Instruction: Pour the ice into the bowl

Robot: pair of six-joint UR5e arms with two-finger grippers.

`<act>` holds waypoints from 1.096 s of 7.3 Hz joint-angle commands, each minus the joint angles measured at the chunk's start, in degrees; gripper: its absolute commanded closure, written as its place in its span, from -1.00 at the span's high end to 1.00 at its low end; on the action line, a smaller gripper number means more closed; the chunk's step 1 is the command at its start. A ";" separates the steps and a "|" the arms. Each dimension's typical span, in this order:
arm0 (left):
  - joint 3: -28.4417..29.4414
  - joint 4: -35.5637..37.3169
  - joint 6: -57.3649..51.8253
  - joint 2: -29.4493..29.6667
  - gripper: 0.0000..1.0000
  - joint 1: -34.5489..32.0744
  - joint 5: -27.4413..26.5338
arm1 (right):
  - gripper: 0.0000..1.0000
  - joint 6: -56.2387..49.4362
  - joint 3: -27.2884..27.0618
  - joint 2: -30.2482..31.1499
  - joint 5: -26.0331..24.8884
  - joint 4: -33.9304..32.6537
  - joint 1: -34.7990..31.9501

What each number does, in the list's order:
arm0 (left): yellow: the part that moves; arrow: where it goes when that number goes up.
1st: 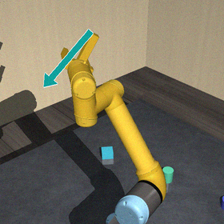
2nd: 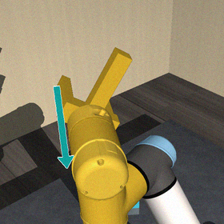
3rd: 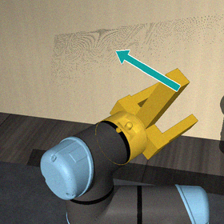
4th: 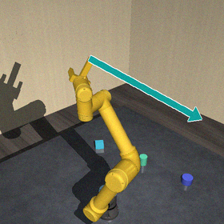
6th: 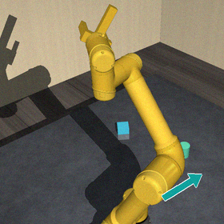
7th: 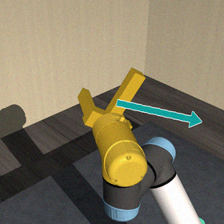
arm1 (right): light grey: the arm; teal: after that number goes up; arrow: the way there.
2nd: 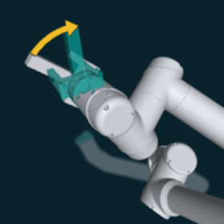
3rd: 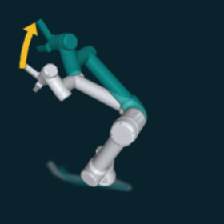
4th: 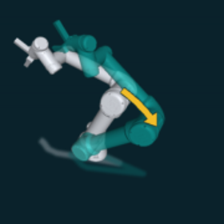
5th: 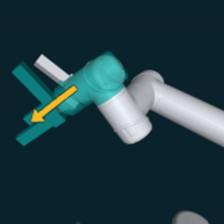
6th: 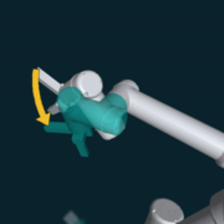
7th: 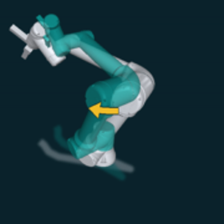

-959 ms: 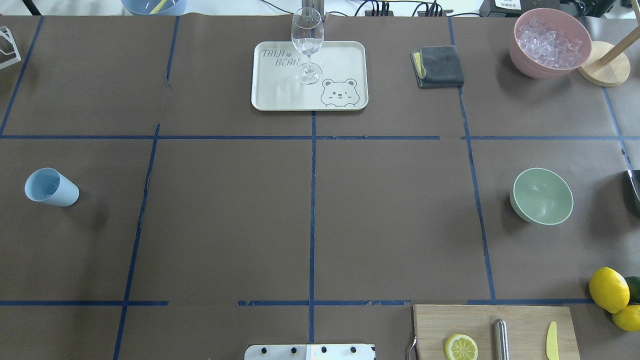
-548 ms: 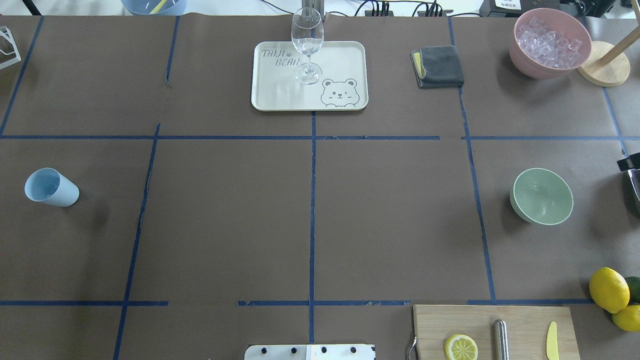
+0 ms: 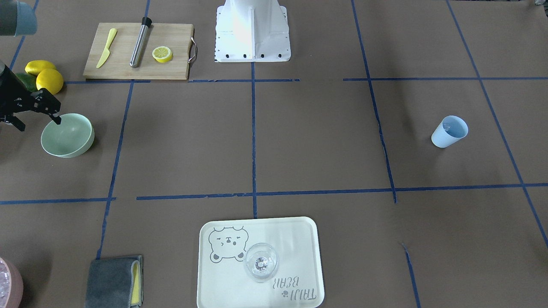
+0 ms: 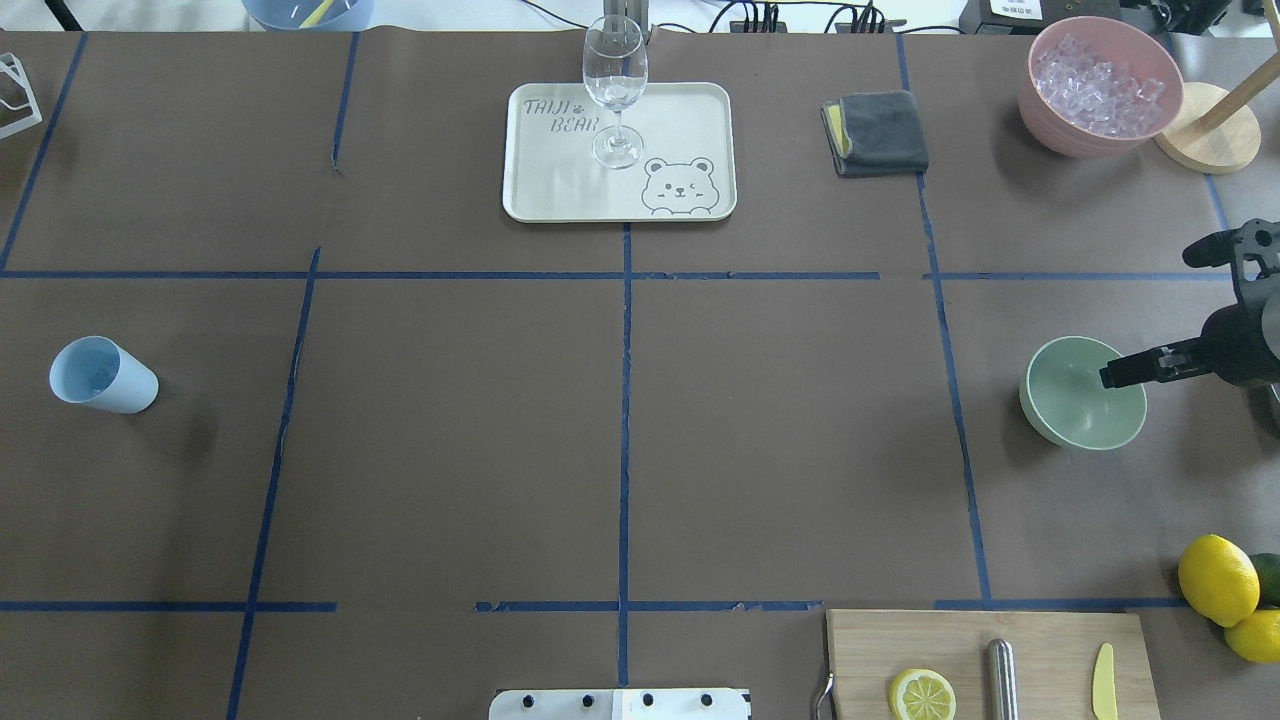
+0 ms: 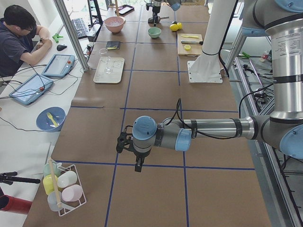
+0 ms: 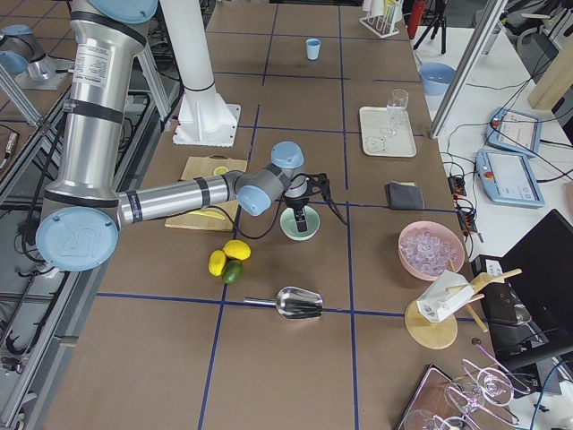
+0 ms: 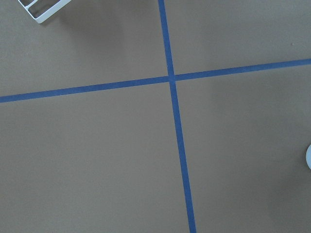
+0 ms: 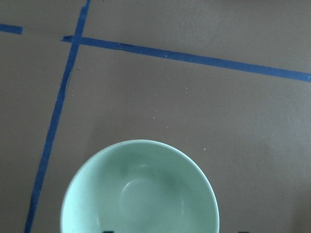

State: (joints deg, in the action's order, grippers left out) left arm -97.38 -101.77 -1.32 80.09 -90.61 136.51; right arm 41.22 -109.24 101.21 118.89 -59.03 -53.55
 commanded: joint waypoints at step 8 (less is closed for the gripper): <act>0.09 -1.41 0.00 -0.28 1.00 0.00 -0.10 | -1.00 0.08 7.91 -0.58 0.55 8.23 1.43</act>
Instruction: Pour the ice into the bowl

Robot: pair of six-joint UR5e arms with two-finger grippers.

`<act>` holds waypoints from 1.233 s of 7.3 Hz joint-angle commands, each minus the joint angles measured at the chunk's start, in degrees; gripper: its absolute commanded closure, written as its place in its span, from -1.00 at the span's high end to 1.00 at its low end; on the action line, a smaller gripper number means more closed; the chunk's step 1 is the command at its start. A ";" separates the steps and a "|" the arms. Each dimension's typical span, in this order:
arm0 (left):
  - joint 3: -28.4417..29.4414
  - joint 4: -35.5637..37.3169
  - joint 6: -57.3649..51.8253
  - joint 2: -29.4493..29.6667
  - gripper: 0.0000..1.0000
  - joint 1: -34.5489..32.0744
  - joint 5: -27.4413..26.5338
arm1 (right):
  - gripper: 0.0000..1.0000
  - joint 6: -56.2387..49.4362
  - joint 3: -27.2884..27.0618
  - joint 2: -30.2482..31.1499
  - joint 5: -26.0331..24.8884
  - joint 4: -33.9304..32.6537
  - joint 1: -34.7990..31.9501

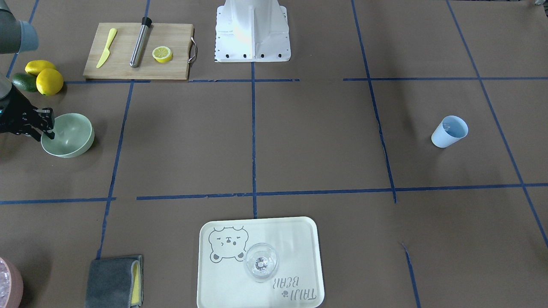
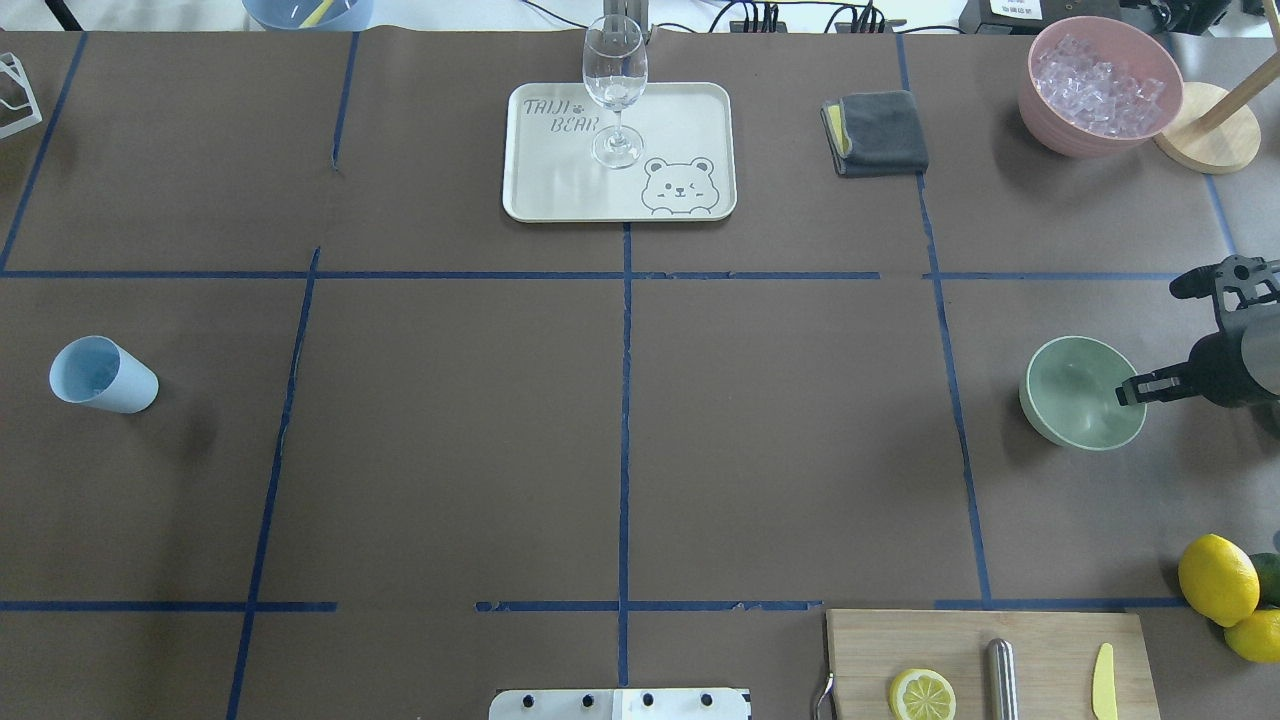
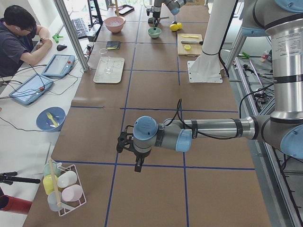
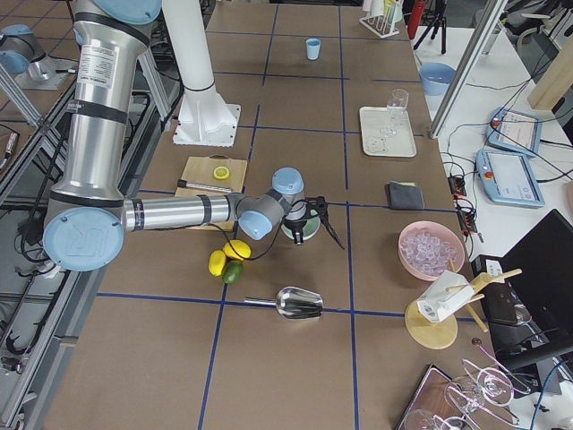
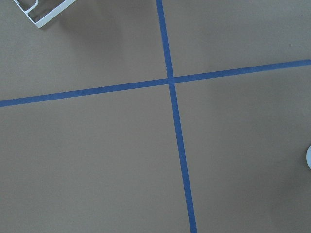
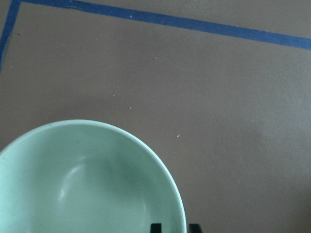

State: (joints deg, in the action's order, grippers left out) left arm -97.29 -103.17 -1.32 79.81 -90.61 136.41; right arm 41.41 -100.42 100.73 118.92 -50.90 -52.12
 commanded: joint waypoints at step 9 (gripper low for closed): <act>-0.18 -0.02 0.09 -0.09 1.00 -0.09 0.09 | -1.00 33.42 -4.12 -33.97 -5.67 -20.01 16.82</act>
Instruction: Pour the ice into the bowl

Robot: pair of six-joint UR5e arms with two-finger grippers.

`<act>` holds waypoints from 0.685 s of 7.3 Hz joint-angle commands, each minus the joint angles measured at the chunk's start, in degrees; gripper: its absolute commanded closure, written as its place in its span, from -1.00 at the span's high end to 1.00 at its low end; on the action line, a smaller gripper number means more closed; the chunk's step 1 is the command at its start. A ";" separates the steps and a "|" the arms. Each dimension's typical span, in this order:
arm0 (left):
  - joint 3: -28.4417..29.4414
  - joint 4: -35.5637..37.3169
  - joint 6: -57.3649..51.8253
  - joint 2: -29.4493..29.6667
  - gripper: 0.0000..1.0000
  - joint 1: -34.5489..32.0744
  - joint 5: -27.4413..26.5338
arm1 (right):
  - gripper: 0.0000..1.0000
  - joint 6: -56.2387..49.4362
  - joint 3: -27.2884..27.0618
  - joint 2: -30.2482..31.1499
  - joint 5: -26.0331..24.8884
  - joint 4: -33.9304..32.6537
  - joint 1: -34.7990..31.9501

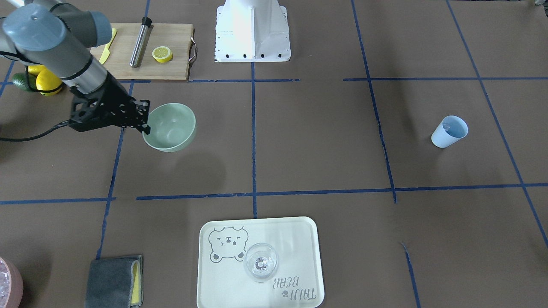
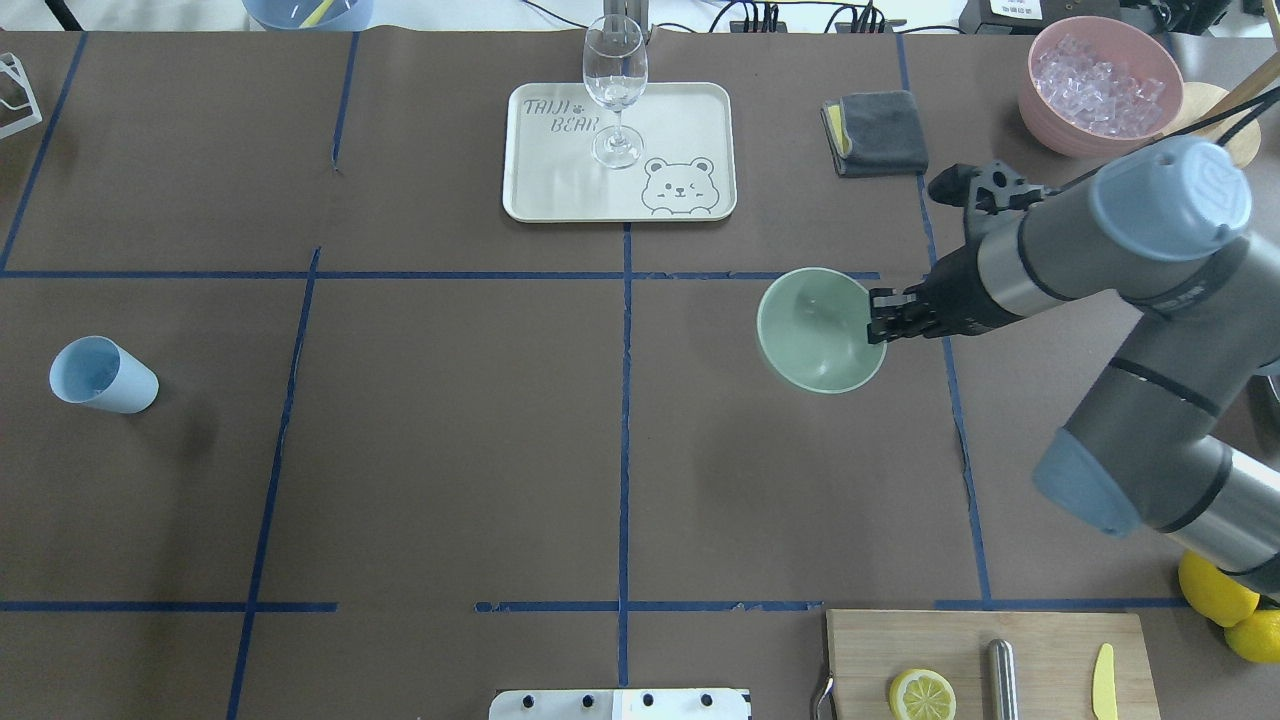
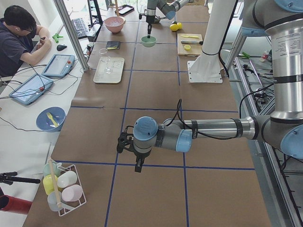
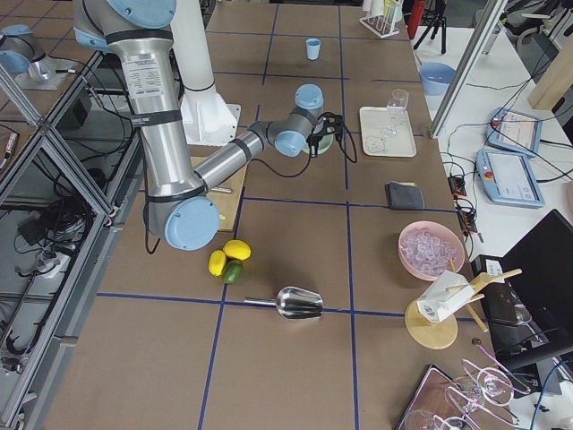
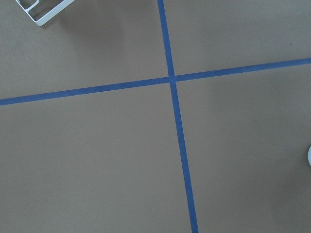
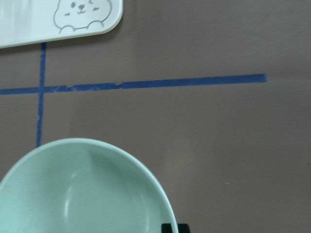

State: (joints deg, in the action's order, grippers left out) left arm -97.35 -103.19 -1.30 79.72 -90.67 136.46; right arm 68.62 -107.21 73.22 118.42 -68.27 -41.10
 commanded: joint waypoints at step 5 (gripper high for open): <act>-0.03 0.00 0.07 -0.09 1.00 -0.04 0.29 | -1.00 11.78 15.01 -21.10 -12.86 -10.74 13.75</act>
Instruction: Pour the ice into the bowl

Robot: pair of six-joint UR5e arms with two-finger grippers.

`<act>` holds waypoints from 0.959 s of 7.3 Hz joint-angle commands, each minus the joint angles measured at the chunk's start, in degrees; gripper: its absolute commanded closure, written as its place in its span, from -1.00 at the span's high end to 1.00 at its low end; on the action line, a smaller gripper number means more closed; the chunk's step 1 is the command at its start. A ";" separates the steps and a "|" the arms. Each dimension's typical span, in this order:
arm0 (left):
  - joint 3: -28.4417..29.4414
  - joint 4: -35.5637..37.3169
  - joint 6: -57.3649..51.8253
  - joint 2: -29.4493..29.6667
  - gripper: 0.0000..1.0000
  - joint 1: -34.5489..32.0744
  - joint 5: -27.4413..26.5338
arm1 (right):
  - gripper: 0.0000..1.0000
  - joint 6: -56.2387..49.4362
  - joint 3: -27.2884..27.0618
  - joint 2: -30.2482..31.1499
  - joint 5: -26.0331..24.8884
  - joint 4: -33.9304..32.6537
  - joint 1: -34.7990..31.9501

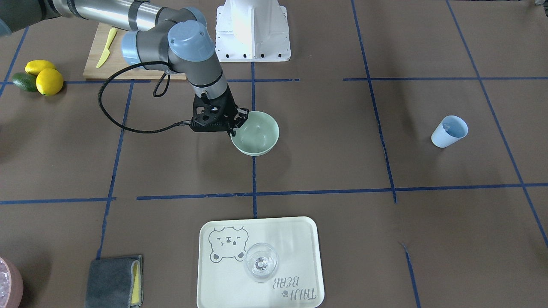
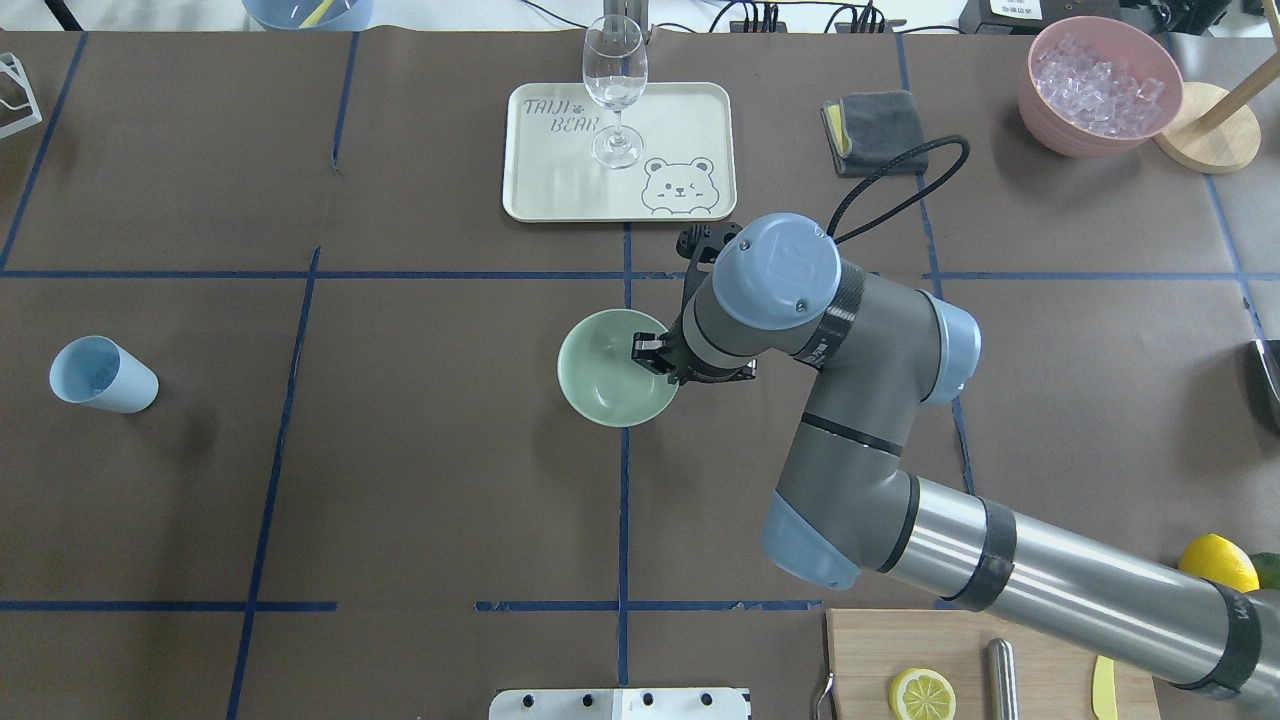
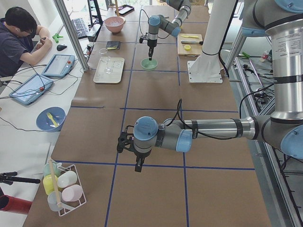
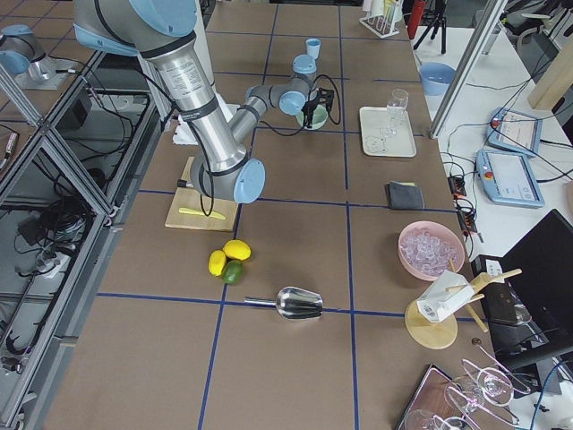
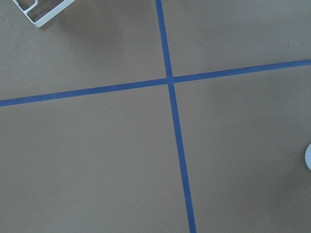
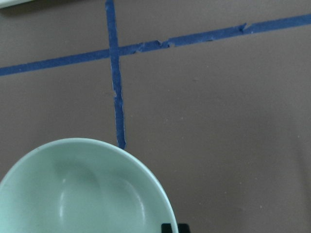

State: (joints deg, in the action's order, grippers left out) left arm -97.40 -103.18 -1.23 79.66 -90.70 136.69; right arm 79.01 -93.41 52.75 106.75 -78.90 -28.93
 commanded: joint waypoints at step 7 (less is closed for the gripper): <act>0.10 0.09 0.17 -0.73 1.00 0.09 -0.10 | 1.00 -2.25 -1.93 -0.46 0.70 -3.94 -4.69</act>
State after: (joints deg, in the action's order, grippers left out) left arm -97.40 -103.23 -1.16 78.95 -90.69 136.68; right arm 79.16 -93.48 52.09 104.60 -79.95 -29.61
